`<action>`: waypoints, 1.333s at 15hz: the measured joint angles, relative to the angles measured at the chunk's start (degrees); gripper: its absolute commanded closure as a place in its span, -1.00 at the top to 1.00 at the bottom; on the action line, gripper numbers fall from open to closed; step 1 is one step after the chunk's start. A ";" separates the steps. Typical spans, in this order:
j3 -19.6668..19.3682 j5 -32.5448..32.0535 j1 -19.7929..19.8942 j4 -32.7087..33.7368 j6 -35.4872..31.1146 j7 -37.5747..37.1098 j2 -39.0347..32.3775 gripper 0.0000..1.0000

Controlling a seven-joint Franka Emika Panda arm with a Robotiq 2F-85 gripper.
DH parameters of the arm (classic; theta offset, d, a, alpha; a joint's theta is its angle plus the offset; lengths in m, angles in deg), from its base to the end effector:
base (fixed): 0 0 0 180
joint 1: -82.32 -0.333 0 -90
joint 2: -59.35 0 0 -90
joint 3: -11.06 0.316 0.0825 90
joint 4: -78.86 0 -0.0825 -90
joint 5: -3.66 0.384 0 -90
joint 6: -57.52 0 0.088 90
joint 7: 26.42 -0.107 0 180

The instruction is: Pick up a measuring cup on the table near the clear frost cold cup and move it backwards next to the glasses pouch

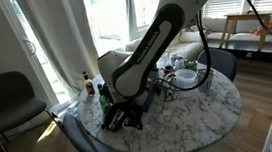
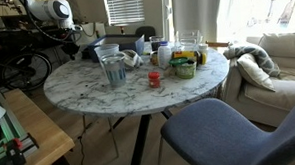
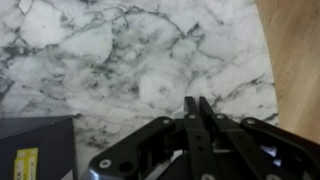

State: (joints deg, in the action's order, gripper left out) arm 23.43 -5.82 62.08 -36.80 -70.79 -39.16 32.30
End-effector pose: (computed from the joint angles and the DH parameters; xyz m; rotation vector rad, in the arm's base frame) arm 0.4878 0.3058 0.2017 2.9412 0.6789 -0.3191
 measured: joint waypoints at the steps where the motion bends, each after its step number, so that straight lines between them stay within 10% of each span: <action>1: -0.39 0.00 -0.19 0.65 0.33 -0.57 -0.72 -0.97; 2: -0.68 0.00 -0.35 1.33 0.68 -0.93 -1.36 -0.37; 12: -2.43 -1.30 -0.53 0.65 2.98 -1.02 3.36 0.96; 20: -2.78 -0.77 5.21 -18.85 4.08 -0.10 23.76 1.00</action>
State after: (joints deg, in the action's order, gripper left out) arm 20.65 -6.60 67.29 -55.65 -66.71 -39.26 56.06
